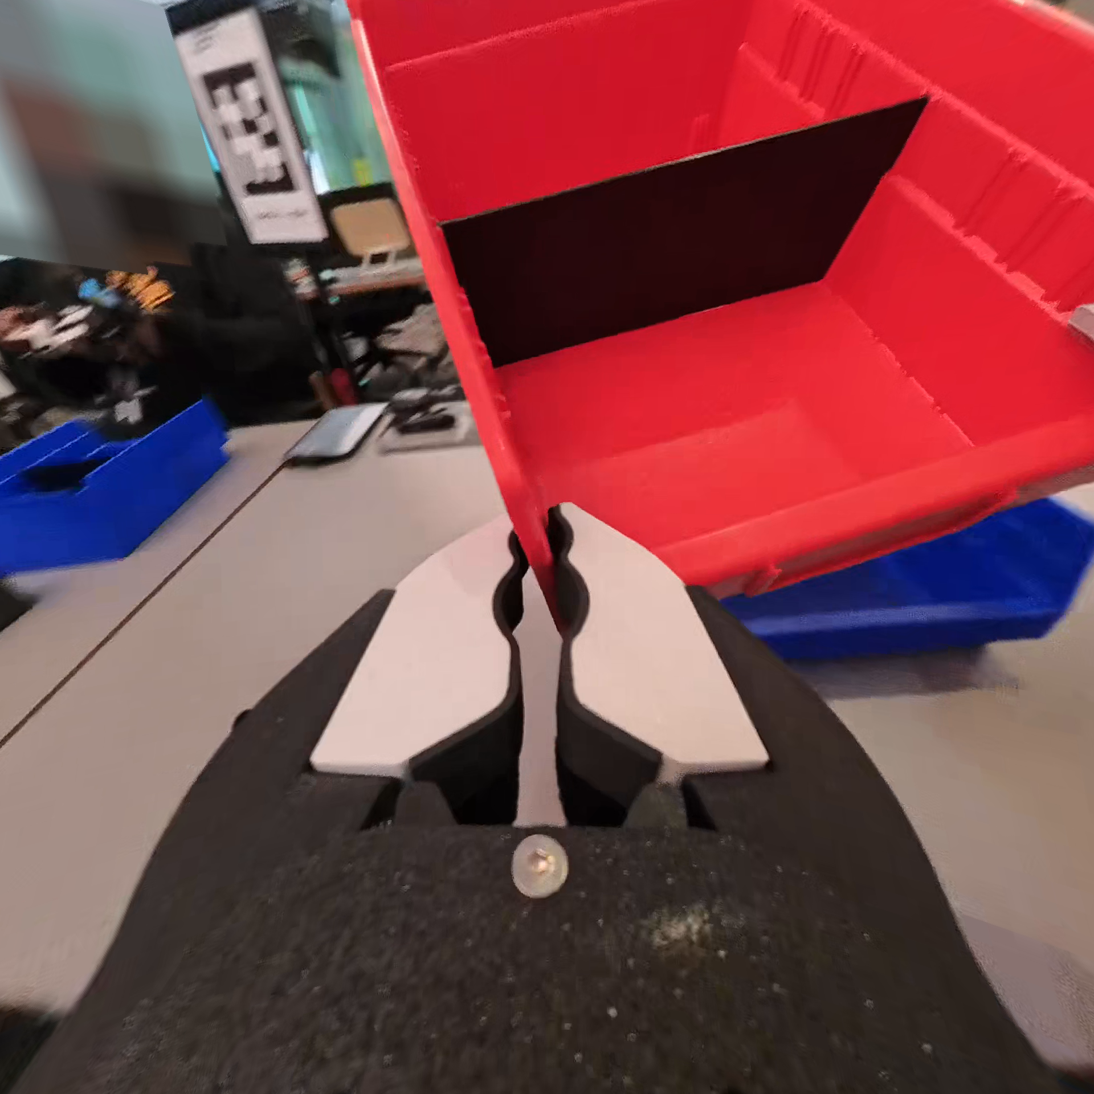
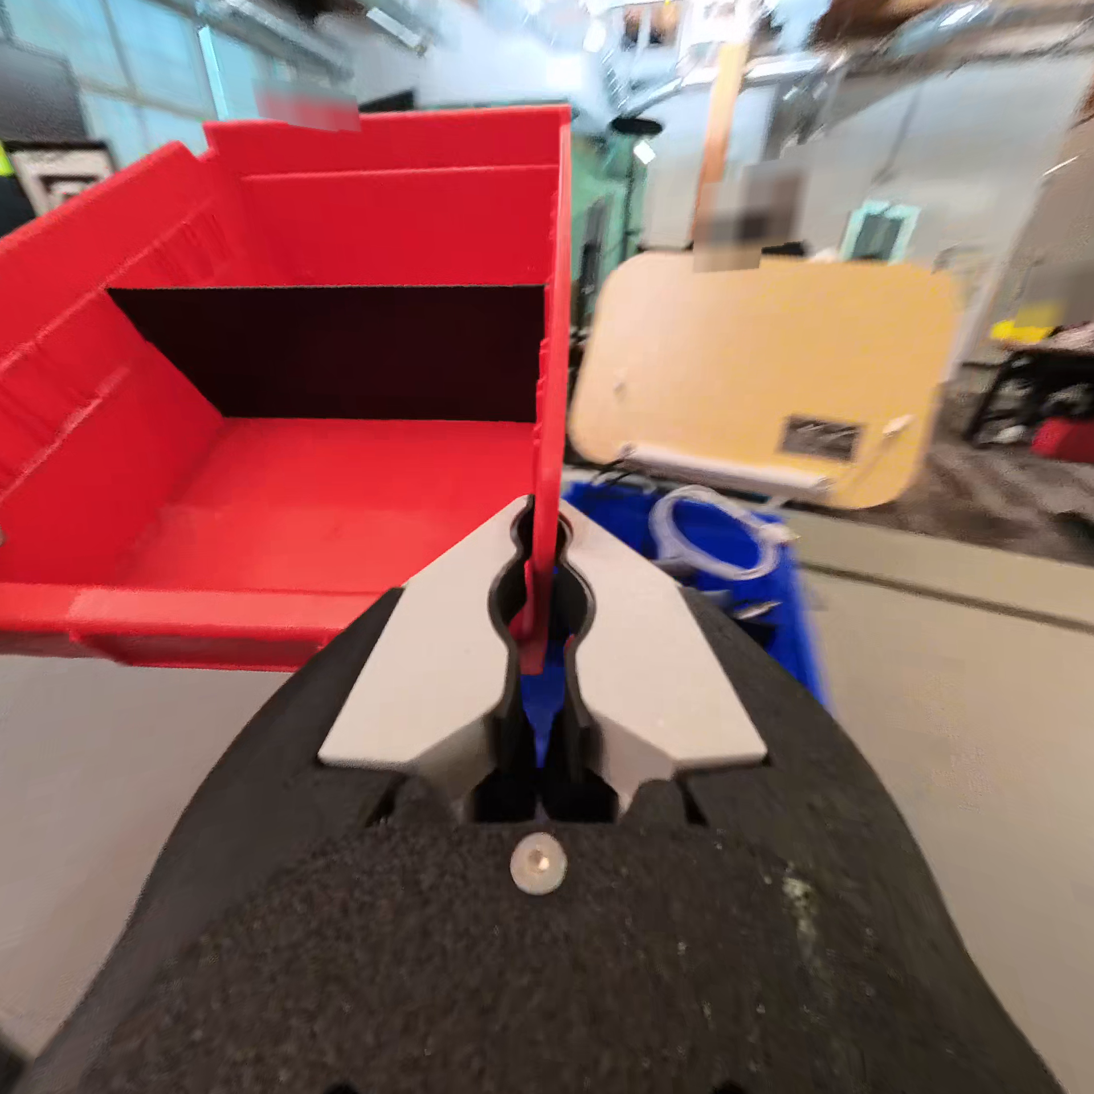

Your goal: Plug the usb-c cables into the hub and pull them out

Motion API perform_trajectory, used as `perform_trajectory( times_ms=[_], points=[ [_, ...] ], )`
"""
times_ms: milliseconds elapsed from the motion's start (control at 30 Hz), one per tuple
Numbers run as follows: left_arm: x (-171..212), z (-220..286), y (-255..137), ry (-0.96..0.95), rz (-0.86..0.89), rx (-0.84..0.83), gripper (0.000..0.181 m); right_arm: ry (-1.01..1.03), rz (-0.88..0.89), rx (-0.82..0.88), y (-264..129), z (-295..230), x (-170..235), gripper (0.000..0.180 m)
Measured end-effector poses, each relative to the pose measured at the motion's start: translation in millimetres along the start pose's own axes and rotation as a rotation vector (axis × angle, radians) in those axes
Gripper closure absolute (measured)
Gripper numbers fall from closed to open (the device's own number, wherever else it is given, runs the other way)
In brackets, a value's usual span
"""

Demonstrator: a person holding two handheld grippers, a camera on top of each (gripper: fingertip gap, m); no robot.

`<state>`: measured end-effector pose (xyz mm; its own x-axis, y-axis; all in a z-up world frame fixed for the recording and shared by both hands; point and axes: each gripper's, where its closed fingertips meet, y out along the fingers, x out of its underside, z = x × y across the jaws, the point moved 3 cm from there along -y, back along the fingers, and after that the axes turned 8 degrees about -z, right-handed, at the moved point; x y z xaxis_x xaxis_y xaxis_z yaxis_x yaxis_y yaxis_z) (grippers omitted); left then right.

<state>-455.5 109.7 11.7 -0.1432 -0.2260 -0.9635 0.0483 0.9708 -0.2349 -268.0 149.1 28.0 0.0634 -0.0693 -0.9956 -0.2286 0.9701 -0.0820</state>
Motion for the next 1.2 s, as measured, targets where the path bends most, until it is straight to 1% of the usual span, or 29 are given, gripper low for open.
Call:
perform_trajectory(
  times_ms=[67,133,200,267,367,467,567,600,700,800,867,933,1000,1067,1133,1200],
  points=[
    [-23.5,44.4,21.3,0.037,0.048,0.081,0.175,-0.008,0.033,0.102,-12.4,48.2,-15.6,0.177],
    [-46.2,100.3,40.1,0.085,0.127,0.147,0.176,-0.005,0.023,0.227,-26.1,105.3,-19.9,0.178],
    [-62.4,166.8,54.4,0.109,0.136,0.237,0.176,0.025,-0.001,0.345,-45.7,169.4,-15.8,0.178],
    [-68.7,234.7,64.1,0.124,0.127,0.334,0.176,0.089,-0.042,0.419,-68.4,233.3,-3.1,0.178],
    [-49.1,324.1,80.0,0.174,0.069,0.428,0.176,0.115,-0.137,0.512,-98.1,313.9,30.0,0.178],
    [-9.8,379.6,97.6,0.214,-0.025,0.473,0.175,0.138,-0.252,0.533,-107.5,365.2,73.0,0.178],
    [16.5,399.5,109.4,0.233,-0.101,0.481,0.174,0.199,-0.385,0.464,-93.9,389.8,122.0,0.178],
    [22.7,401.5,113.2,0.247,-0.112,0.472,0.174,0.217,-0.405,0.434,-88.3,394.0,134.9,0.178],
    [41.5,403.0,123.4,0.273,-0.17,0.462,0.173,0.235,-0.435,0.375,-76.9,397.9,159.3,0.178],
    [54.6,402.3,128.6,0.238,-0.244,0.451,0.173,0.156,-0.467,0.399,-69.2,395.7,172.3,0.178],
    [63.3,402.8,130.0,0.2,-0.295,0.468,0.172,0.157,-0.474,0.391,-66.5,394.0,182.1,0.178],
    [64.7,403.0,126.3,0.17,-0.296,0.518,0.17,0.16,-0.463,0.379,-65.1,395.7,182.8,0.178],
    [65.1,403.1,122.4,0.169,-0.304,0.533,0.169,0.178,-0.464,0.36,-64.7,396.4,182.8,0.178],
    [64.3,402.7,121.9,0.198,-0.302,0.535,0.169,0.2,-0.457,0.357,-65.2,396.4,183.2,0.178],
    [60.0,401.2,117.6,0.178,-0.3,0.571,0.167,0.189,-0.454,0.367,-65.8,396.6,184.2,0.176],
    [39.7,387.4,104.5,0.127,-0.232,0.586,0.162,0.182,-0.446,0.395,-68.5,398.5,182.5,0.169]
  ],
)
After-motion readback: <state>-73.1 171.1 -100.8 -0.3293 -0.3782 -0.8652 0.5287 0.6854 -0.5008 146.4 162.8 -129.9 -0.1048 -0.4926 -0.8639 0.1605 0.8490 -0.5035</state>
